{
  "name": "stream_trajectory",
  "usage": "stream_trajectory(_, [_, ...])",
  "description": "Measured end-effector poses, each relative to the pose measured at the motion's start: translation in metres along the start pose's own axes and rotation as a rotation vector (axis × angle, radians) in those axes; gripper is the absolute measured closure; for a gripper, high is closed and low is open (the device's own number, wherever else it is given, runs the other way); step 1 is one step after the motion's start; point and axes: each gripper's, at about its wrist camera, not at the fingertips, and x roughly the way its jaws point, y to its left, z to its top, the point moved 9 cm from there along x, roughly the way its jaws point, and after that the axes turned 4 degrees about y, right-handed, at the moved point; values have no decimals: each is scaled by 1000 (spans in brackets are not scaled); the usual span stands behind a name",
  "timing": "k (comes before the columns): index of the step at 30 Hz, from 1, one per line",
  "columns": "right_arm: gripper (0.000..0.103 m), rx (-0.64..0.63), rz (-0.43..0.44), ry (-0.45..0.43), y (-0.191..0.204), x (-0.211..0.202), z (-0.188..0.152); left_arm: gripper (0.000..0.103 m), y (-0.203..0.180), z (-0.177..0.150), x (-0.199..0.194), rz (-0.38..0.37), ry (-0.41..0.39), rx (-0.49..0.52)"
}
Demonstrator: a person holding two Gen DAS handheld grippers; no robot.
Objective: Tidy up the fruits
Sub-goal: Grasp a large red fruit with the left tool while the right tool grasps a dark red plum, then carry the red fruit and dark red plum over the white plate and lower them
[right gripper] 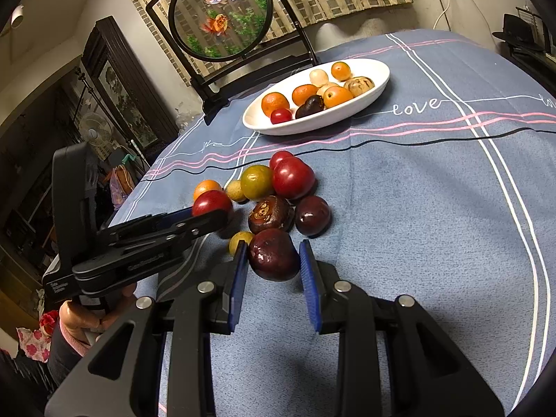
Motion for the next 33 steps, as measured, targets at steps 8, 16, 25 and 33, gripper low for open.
stream_trajectory(8, [73, -50, -43, -42, 8, -7, 5, 62, 9, 1, -31, -15, -50, -8])
stream_trajectory(16, [72, -117, -38, -183, 37, -41, 72, 62, 17, 56, -73, -15, -134, 40])
stream_trajectory(25, [72, -71, -44, -227, 20, -36, 184, 62, 21, 163, -82, 39, -203, 74])
stream_trajectory(33, [72, -91, -107, -164, -11, 33, 220, 62, 27, 214, -12, 23, -142, 41])
